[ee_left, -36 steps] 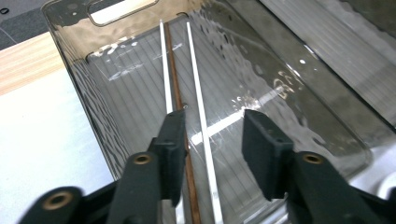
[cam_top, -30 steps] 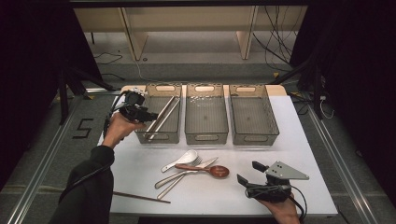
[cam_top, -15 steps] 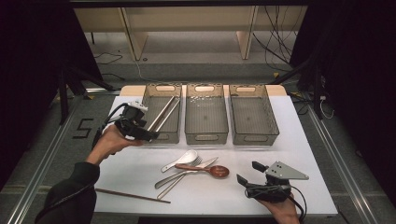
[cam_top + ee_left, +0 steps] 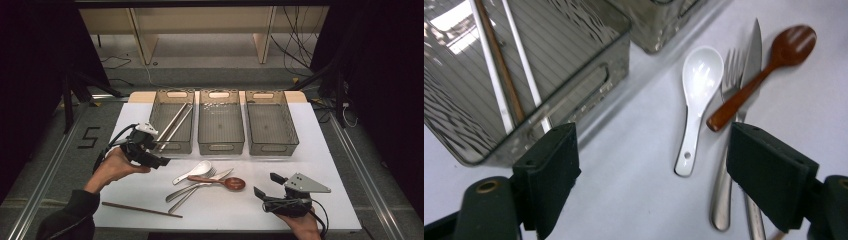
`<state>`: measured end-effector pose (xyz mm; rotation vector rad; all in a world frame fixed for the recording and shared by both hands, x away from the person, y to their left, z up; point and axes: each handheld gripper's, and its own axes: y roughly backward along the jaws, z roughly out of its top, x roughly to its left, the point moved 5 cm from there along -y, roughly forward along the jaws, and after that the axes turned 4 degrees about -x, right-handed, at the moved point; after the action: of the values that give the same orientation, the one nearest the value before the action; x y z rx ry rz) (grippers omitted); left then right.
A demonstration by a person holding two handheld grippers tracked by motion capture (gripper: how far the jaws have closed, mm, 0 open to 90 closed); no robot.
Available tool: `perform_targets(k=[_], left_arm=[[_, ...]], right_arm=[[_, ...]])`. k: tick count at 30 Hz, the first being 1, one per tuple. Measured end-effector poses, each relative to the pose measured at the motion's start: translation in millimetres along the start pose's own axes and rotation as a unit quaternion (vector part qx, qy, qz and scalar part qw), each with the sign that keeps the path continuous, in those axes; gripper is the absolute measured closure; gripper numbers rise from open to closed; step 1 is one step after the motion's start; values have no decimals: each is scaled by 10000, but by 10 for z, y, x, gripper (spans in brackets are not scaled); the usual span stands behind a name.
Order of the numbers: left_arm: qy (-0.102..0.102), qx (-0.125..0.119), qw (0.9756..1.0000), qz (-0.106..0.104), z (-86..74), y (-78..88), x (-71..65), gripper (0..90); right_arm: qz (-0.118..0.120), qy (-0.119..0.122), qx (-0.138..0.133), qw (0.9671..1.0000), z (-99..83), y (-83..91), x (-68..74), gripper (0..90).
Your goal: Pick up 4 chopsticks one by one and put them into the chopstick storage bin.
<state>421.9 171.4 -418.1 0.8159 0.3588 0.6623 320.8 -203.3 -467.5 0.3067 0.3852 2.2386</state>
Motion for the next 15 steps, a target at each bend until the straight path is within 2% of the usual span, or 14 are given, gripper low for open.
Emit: perform_targets(k=[7,12,14,15], left_arm=[[-175,383,9991,-6,-237,-8,-77,206],[-346,752,9966,4,-448,8,-134,210],[-436,956,9945,-9,-545,13,-145,215],[-424,989,9942,-4,-576,9,-153,218]], right_arm=[[0,4,10,10000,0,-2,5,258],[4,1,11,10000,-1,-2,3,259],[2,2,10,10000,-1,-2,5,259],[2,2,12,10000,-1,-3,4,259]])
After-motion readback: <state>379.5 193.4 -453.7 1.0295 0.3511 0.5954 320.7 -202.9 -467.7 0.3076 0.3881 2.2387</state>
